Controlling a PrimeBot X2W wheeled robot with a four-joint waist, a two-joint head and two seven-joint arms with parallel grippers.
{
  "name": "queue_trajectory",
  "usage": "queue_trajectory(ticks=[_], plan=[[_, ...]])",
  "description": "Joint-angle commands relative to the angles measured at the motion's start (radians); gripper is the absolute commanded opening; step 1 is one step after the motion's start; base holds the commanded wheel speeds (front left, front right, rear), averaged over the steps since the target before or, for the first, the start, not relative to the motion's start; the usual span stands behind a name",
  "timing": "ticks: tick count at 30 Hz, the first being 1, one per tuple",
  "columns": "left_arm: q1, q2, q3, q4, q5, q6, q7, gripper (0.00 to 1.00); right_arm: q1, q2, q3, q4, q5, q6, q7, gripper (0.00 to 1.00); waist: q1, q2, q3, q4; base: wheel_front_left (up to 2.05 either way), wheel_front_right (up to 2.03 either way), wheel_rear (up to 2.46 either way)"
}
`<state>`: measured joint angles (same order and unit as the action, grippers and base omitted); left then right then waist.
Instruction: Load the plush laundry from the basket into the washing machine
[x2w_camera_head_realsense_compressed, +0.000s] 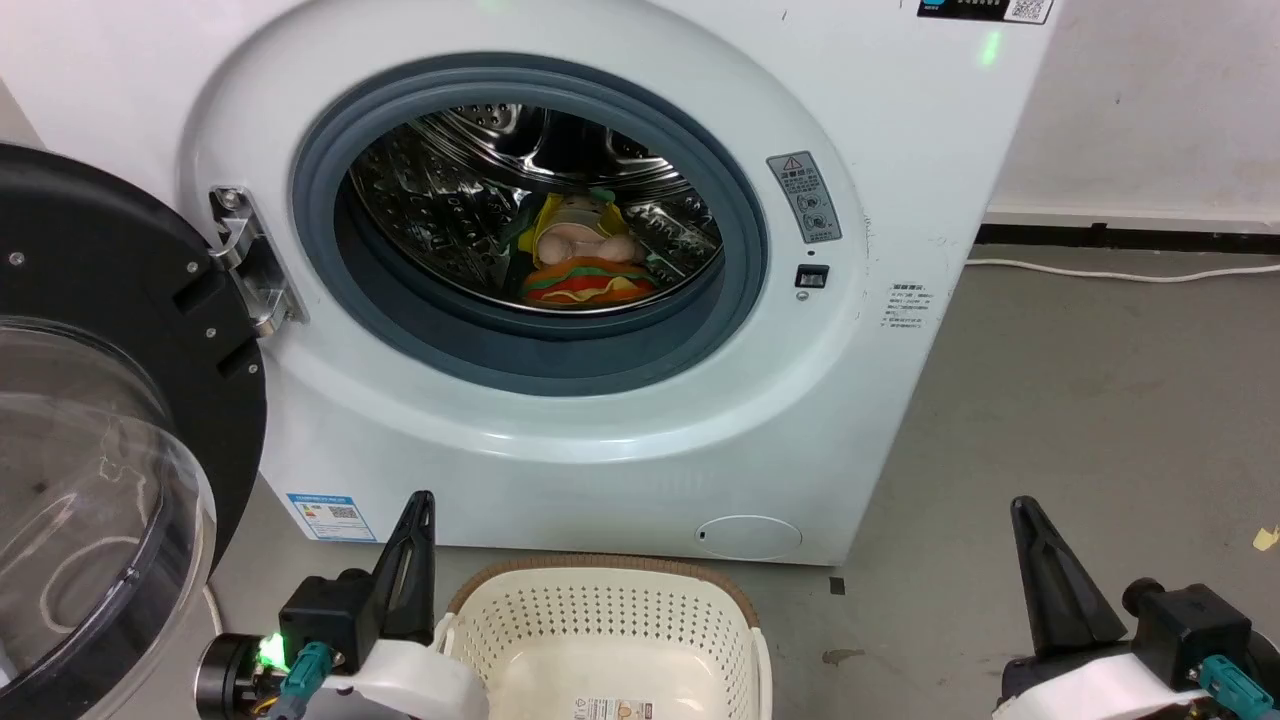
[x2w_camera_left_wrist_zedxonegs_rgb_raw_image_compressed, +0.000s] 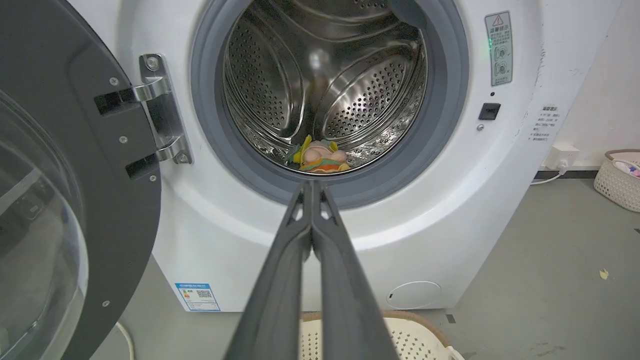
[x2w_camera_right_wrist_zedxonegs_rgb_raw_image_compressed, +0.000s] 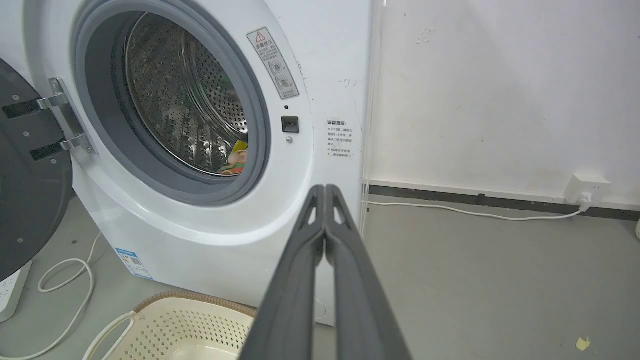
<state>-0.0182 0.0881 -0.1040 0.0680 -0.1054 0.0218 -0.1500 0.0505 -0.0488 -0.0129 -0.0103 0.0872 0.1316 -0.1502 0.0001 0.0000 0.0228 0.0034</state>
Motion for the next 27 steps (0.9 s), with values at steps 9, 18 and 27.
queue_trajectory(ticks=[9, 18, 27], plan=[[0.009, -0.006, 0.019, -0.015, 0.022, -0.006, 0.023, 0.0, -0.02, -0.001, 0.003, 0.003, -0.018, 0.0, 0.023, 0.0, 0.0, 0.0, -0.003, 0.0, 0.0, 0.0, 0.0], [0.01, -0.01, 0.032, -0.023, 0.034, -0.009, 0.042, 0.0, -0.024, -0.001, 0.005, 0.004, -0.028, -0.001, 0.041, 0.0, 0.0, 0.0, -0.006, -0.001, 0.0, 0.0, 0.0], [0.012, -0.015, 0.044, -0.031, 0.046, -0.011, 0.06, 0.0, -0.029, -0.001, 0.006, 0.005, -0.038, -0.001, 0.06, 0.0, 0.0, 0.0, -0.009, -0.001, 0.0, 0.0, 0.0]])
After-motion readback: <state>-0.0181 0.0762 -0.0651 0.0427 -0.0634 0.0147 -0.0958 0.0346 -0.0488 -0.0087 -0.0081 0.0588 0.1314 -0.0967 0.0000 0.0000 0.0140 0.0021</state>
